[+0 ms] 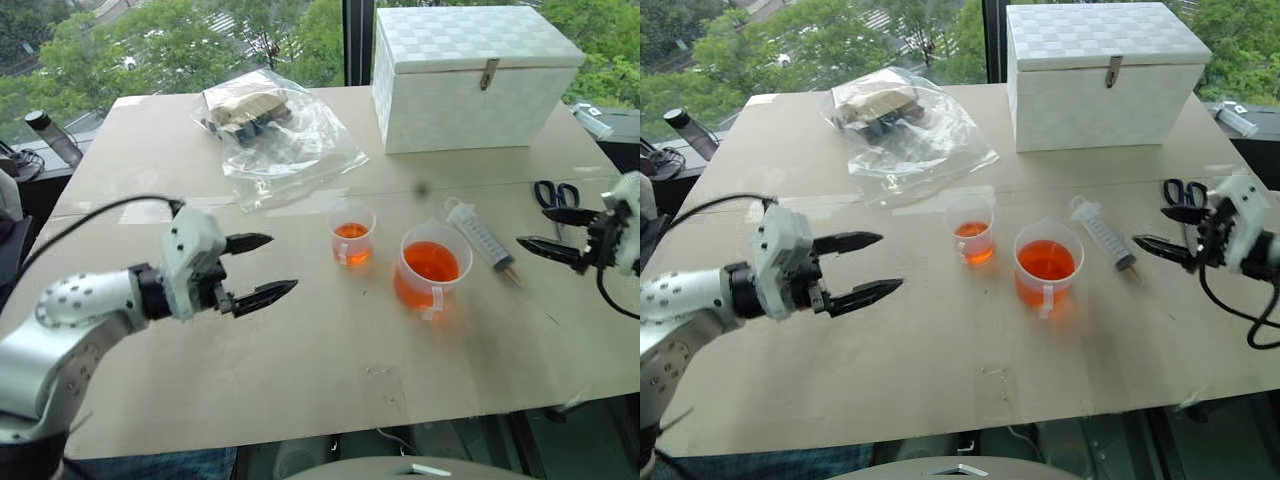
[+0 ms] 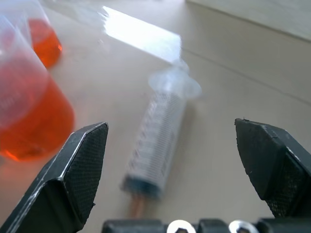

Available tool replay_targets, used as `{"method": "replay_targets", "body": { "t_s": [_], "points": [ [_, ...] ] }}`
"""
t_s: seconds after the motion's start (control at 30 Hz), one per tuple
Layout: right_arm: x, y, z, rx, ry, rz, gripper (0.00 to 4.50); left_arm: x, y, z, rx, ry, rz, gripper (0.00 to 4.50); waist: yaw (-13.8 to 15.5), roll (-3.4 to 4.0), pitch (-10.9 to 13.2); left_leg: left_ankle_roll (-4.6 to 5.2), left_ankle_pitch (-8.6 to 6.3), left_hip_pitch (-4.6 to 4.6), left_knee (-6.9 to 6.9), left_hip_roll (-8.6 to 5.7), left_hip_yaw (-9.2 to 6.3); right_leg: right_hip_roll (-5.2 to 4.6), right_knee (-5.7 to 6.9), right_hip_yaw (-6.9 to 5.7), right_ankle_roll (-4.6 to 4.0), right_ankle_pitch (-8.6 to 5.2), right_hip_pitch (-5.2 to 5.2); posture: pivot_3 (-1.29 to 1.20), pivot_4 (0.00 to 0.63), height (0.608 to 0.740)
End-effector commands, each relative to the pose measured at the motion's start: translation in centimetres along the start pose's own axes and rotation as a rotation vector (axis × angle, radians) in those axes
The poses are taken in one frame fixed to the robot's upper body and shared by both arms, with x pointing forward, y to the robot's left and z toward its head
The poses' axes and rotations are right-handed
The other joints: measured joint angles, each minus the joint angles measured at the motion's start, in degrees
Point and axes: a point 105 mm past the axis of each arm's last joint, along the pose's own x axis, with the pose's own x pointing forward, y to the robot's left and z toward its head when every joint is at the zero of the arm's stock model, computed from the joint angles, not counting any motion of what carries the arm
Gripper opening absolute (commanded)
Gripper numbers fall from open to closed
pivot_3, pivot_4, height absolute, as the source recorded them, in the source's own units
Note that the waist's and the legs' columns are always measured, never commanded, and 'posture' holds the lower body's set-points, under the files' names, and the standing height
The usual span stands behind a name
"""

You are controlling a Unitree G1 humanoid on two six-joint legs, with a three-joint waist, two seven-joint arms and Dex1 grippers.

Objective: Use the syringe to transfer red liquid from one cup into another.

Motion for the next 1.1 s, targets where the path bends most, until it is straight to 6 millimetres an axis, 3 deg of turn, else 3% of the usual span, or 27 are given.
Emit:
{"method": "replay_targets", "body": {
  "t_s": [0.03,0.17,0.3,0.6,0.73,0.87,0.97,1.1],
  "points": [
    [2.5,-0.3,1.0,0.018,0.073,-0.029,4.48,0.8,0.1,2.3,0.091,0.000,-0.072,4.27,0.0,-0.01,0.0,-0.01,0.01,-0.01,0.00,-0.02,0.01,0.00,0.00,0.00,0.00,0.00,-0.01,0.00,0.150,0.740],
    [5.1,-1.0,0.2,0.056,0.233,-0.051,4.48,2.1,1.8,4.9,0.195,-0.001,-0.086,4.27,0.5,-0.09,0.0,-0.02,0.02,-0.23,0.03,-0.06,0.02,0.07,0.00,-0.02,0.01,0.00,-0.22,0.00,0.150,0.740],
    [7.0,-2.0,-0.9,0.090,0.393,-0.087,4.48,4.0,1.9,7.6,0.197,-0.062,-0.144,4.27,0.5,-0.10,0.0,-0.01,0.04,-1.02,0.29,-0.10,0.01,0.18,0.14,-0.04,0.07,0.03,-0.92,0.00,0.150,0.740],
    [9.7,-3.0,-0.8,0.143,0.539,-0.150,4.48,5.1,0.9,9.8,0.195,-0.056,-0.225,4.27,-0.6,-0.13,0.1,-0.07,0.07,-1.08,0.12,-0.06,0.04,0.30,0.15,-0.02,0.09,0.02,-1.00,0.00,0.150,0.740],
    [10.1,-2.9,-1.1,0.127,0.576,-0.141,3.34,5.0,0.8,9.7,0.188,-0.035,-0.231,4.50,-0.9,-0.14,0.1,-0.08,0.08,-1.03,0.27,-0.06,0.03,0.29,0.17,-0.01,0.09,0.02,-0.98,0.00,0.150,0.740],
    [10.1,-3.1,-1.1,0.135,0.575,-0.143,1.54,5.1,1.3,9.7,0.164,-0.023,-0.201,4.50,-1.0,-0.14,0.1,-0.08,0.08,-0.98,0.42,-0.06,0.02,0.29,0.47,0.00,0.09,0.02,-0.96,0.00,0.150,0.740],
    [9.8,-3.6,0.0,0.149,0.520,-0.162,1.51,5.1,1.6,9.6,0.155,-0.016,-0.187,4.50,-1.0,-0.14,0.1,-0.08,0.08,-0.98,0.44,-0.06,0.02,0.28,0.75,0.02,0.09,0.02,-0.97,0.00,0.150,0.740],
    [8.9,-4.0,4.1,0.175,0.347,-0.158,1.51,5.3,2.7,9.7,0.139,-0.030,-0.130,4.50,-1.1,-0.13,0.1,-0.08,0.09,-0.99,0.44,-0.06,0.03,0.26,0.79,0.03,0.09,0.02,-0.99,0.00,0.150,0.740]
  ]
}}
